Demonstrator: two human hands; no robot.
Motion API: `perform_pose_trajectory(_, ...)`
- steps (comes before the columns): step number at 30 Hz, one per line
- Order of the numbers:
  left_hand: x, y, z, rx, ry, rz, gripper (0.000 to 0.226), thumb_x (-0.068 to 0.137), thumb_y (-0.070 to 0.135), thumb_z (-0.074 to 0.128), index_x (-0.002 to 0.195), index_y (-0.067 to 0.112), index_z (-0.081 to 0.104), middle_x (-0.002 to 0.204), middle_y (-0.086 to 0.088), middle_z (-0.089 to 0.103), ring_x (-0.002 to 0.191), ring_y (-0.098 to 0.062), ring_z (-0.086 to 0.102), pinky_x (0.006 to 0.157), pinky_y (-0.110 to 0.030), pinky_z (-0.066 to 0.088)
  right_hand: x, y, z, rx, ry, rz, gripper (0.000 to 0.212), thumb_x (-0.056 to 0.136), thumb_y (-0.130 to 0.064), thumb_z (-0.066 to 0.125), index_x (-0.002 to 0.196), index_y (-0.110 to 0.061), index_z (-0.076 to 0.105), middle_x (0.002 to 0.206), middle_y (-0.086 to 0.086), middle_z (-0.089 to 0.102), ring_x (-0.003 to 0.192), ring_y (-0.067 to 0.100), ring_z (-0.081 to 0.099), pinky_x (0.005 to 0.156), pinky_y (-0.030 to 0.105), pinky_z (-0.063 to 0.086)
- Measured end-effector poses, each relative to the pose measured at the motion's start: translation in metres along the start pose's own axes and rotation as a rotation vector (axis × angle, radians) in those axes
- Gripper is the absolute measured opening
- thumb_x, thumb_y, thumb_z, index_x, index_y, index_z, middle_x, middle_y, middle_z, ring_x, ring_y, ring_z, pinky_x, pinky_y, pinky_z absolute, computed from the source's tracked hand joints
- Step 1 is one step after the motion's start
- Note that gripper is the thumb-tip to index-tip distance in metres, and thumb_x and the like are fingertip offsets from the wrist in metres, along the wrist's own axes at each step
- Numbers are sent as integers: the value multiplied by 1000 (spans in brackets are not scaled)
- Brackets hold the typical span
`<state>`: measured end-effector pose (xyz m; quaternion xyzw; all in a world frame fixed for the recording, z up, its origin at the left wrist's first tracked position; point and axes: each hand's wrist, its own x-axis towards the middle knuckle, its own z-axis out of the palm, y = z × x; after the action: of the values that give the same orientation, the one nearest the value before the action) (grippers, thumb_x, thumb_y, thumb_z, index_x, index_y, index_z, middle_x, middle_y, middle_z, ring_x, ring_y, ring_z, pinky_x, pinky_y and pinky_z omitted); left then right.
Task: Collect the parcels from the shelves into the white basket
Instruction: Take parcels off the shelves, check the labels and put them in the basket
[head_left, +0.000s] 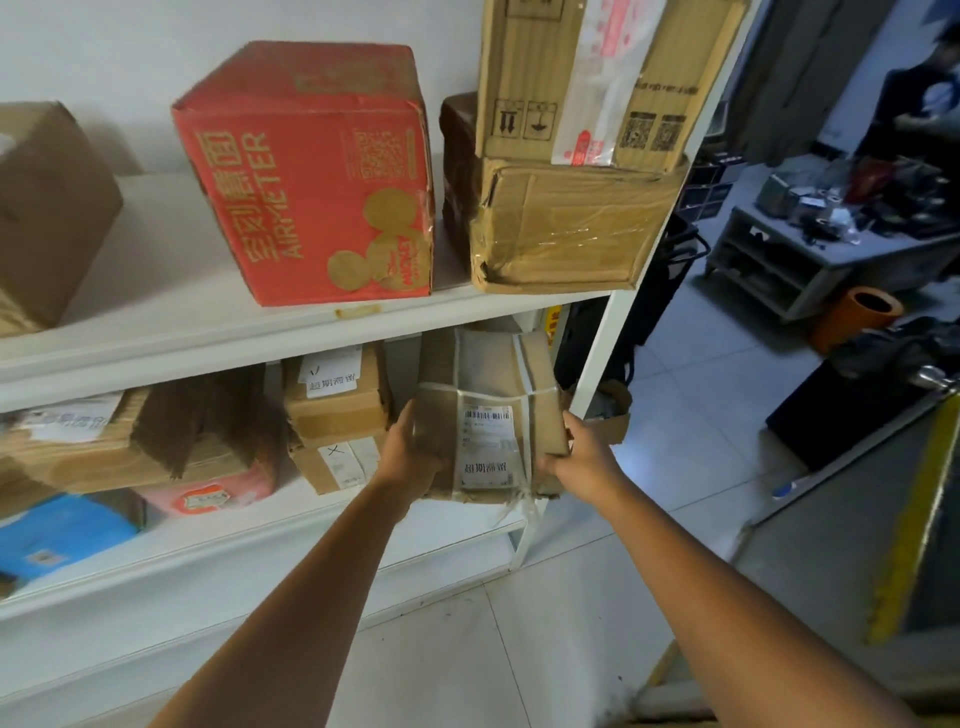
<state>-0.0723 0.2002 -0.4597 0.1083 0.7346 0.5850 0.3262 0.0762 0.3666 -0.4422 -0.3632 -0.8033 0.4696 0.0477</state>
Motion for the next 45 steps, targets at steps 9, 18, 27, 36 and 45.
perform_pose_trajectory(9,-121,-27,17,-150,106,-11,83,77,-23,42,141,30,41,130,-3,51,96,-18,58,48,-23,53,-110,30,-21,58,-61,-62,63,83,0,69,140,-11,44,107,-4,62,78,-8,54,61,3,44)
perform_pose_trajectory(18,-235,-35,11,-323,204,-20,74,81,-18,57,143,19,42,111,-13,69,92,-27,66,89,-50,52,-184,37,-32,-35,-175,-194,79,84,-10,72,150,-14,29,138,7,49,119,17,52,98,28,43)
perform_pose_trajectory(27,-316,-69,-66,-379,439,-42,76,80,-14,60,142,25,43,107,-8,69,88,-22,66,83,-45,55,-211,-19,35,-111,-404,-413,77,82,-7,72,148,-20,34,124,3,52,108,21,57,88,30,50)
perform_pose_trajectory(36,-398,-91,-202,-585,687,82,78,81,-13,62,142,32,42,123,-11,58,108,-28,61,84,-41,55,-221,-137,180,-20,-714,-513,78,82,1,68,148,-25,35,124,-4,54,103,16,61,77,31,57)
perform_pose_trajectory(45,-502,-119,-260,-553,1061,98,79,80,-9,65,142,35,43,131,-10,54,118,-26,56,99,-48,48,-274,-210,308,-96,-1013,-739,67,83,-1,67,142,-21,43,104,-13,57,100,11,57,88,32,51)
